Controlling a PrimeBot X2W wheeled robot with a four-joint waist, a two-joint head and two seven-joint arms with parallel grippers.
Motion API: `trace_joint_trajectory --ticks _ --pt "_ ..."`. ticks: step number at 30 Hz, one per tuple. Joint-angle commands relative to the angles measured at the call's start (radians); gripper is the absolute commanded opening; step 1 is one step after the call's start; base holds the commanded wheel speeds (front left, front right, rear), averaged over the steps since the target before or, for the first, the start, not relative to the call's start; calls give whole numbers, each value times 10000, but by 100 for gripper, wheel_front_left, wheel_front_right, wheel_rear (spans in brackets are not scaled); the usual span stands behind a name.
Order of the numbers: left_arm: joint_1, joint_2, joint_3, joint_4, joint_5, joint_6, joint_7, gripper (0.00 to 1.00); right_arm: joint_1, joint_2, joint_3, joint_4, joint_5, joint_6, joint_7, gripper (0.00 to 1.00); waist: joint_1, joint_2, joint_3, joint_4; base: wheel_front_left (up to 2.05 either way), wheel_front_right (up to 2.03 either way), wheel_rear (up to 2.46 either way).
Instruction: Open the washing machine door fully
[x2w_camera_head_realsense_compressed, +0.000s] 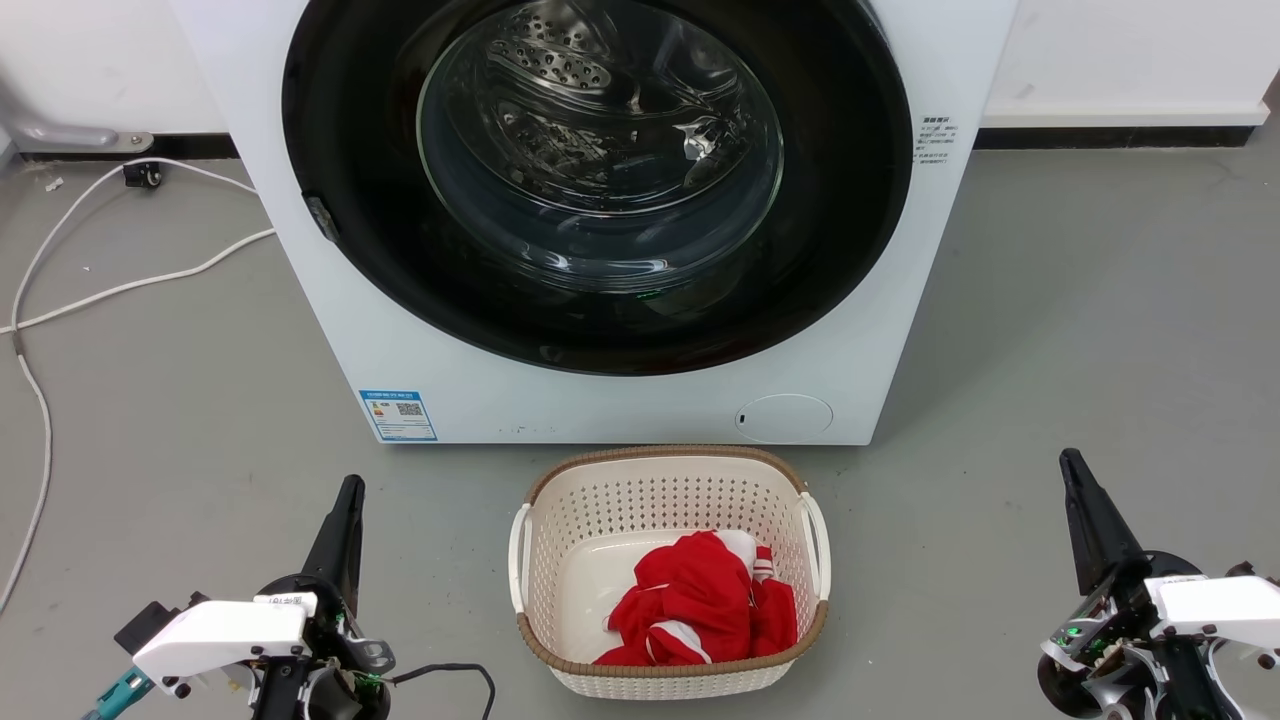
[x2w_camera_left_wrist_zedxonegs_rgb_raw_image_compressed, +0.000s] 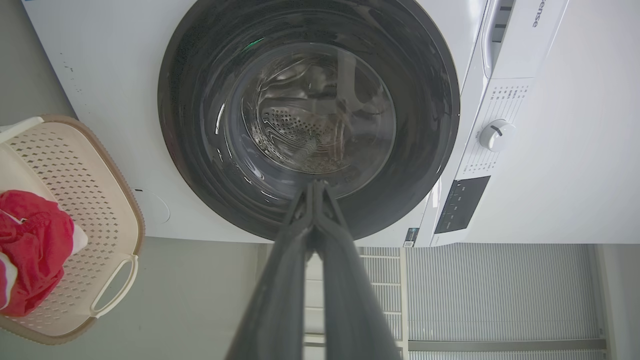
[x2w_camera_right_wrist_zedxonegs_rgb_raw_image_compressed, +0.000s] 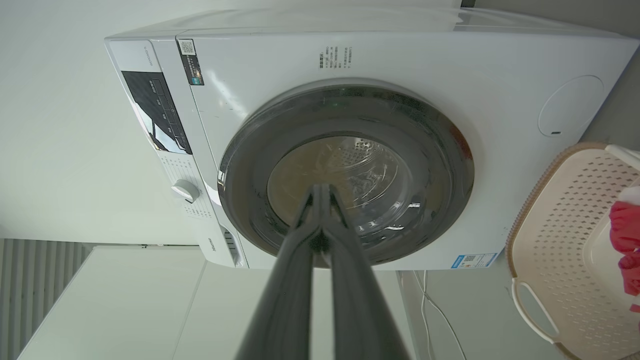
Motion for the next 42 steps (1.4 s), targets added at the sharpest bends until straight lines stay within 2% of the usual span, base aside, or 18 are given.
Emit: trace_joint_trajectory --ticks 1,15,16,25,31,42 --pt "-84 -5 41 7 30 -29 32 0 -137 40 -15 16 -87 0 53 0 0 0 0 0 0 0 0" --pt "-84 -9 44 7 37 -29 38 0 -137 48 -24 17 -93 0 48 0 0 0 0 0 0 0 0" --pt "-1 -2 6 0 0 0 0 100 -5 8 -13 0 -23 0 25 100 0 0 0 0 0 0 0" --pt "32 -11 -350 -173 118 2 -338 100 147 14 224 -256 -184 0 -320 100 0 0 5 -21 0 0 0" --pt "38 4 -505 -442 665 0 -638 100 270 18 305 -518 -721 0 -610 100 0 0 2 -47 0 0 0" --pt "48 -9 -445 -1171 2706 -4 -1117 100 412 25 359 -1222 -3538 0 -1088 100 0 0 -4 -83 0 0 0"
